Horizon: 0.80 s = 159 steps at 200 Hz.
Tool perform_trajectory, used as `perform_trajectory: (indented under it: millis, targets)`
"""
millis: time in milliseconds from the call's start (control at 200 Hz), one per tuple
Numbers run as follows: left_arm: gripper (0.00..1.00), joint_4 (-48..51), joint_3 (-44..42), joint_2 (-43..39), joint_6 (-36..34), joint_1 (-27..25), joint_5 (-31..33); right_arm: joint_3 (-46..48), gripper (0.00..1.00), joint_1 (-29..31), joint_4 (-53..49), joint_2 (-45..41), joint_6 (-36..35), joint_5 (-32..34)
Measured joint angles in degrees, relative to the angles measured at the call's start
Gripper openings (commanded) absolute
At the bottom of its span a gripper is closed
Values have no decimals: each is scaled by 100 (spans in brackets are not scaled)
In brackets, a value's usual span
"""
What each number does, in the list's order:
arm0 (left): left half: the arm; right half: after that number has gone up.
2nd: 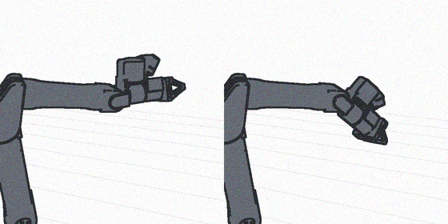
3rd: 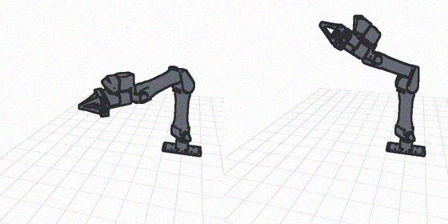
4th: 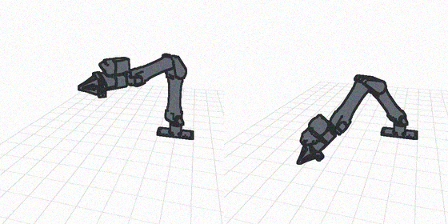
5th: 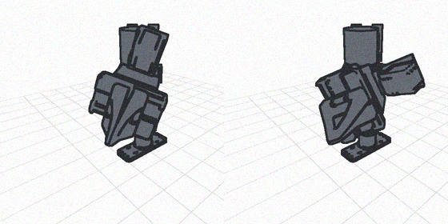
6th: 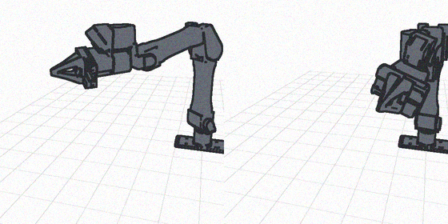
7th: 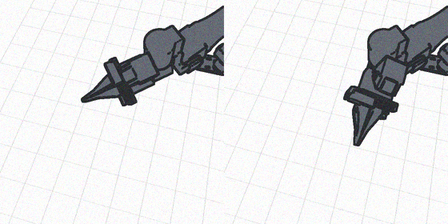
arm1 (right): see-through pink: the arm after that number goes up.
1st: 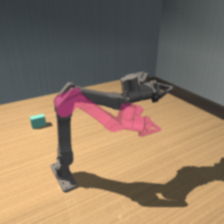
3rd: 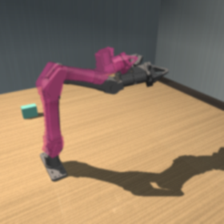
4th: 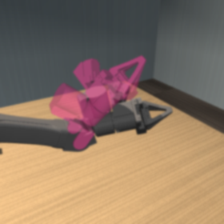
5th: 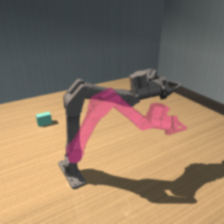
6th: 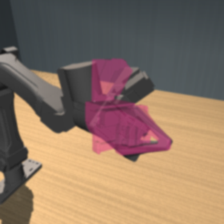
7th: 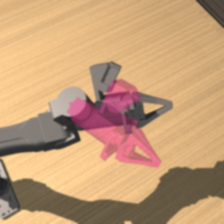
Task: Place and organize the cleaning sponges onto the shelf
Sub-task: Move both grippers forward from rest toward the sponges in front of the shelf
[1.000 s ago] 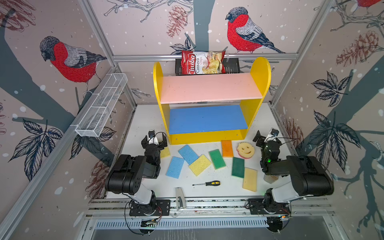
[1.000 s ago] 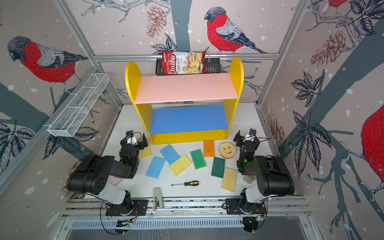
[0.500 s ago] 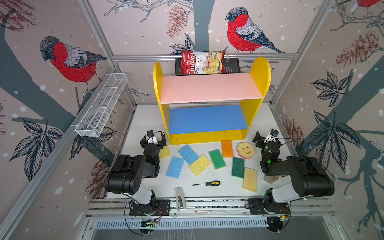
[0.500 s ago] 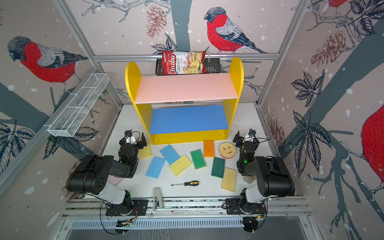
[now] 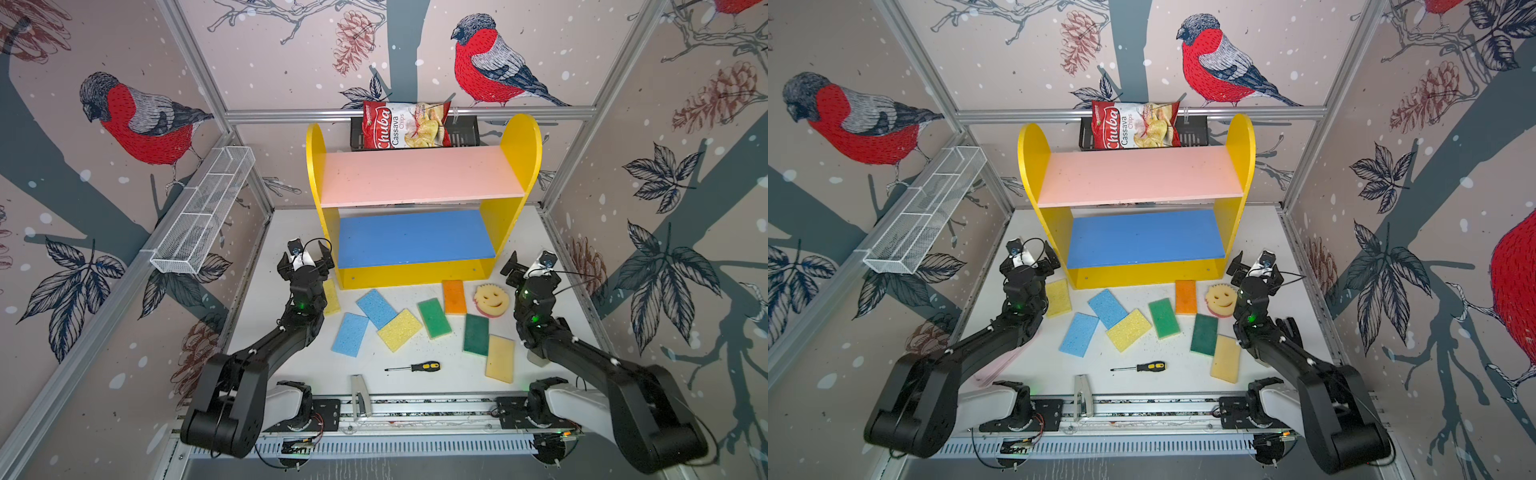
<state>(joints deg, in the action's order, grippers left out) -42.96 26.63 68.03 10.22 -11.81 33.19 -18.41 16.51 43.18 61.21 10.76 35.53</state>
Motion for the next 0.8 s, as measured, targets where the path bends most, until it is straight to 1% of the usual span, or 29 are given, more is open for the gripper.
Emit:
perform_trajectory:
  millis: [135, 210, 285, 305, 310, 380, 415, 435, 455, 510, 640, 725, 795]
  targets:
    - [99, 1213, 122, -717, 1204, 0, 330, -201, 100, 278, -1207, -872, 761, 424]
    - [99, 1882, 105, -1137, 1869, 0, 468, -199, 92, 538, -1812, -1241, 1025, 560]
    - [97, 2398, 4, -1552, 2365, 7, 498, -192, 75, 837, -2306, -1449, 1209, 581]
    - [94, 2498, -33, -1650, 2461, 11, 490, -192, 68, 929, -2430, -1480, 1241, 581]
    - [94, 2518, -42, -1670, 2474, 11, 487, -192, 68, 946, -2450, -1484, 1252, 581]
    - [85, 2785, -173, -1954, 2601, 15, 376, -199, 47, 1268, -2815, -1504, 1370, 529]
    - [79, 2907, -225, -2079, 2660, 15, 240, -214, 38, 1449, -2988, -1482, 1467, 485]
    - [75, 2951, -247, -2124, 2702, 17, 146, -225, 36, 1558, -3080, -1464, 1526, 479]
    - [71, 2999, -267, -2175, 2726, 17, 52, -236, 34, 1676, -3152, -1436, 1530, 457]
    - [66, 3101, -304, -2262, 2726, 17, -188, -247, 31, 1961, -3279, -1353, 1668, 411]
    - [62, 3342, -424, -2321, 2787, 17, -892, -201, 25, 2719, -3379, -933, 1834, 118]
    - [61, 3554, -496, -2315, 2887, -17, -1257, -195, 25, 3257, -3381, -494, 1961, 13]
    - [58, 3617, -588, -2315, 3036, -92, -1504, -238, 28, 3589, -3377, -118, 2090, -85]
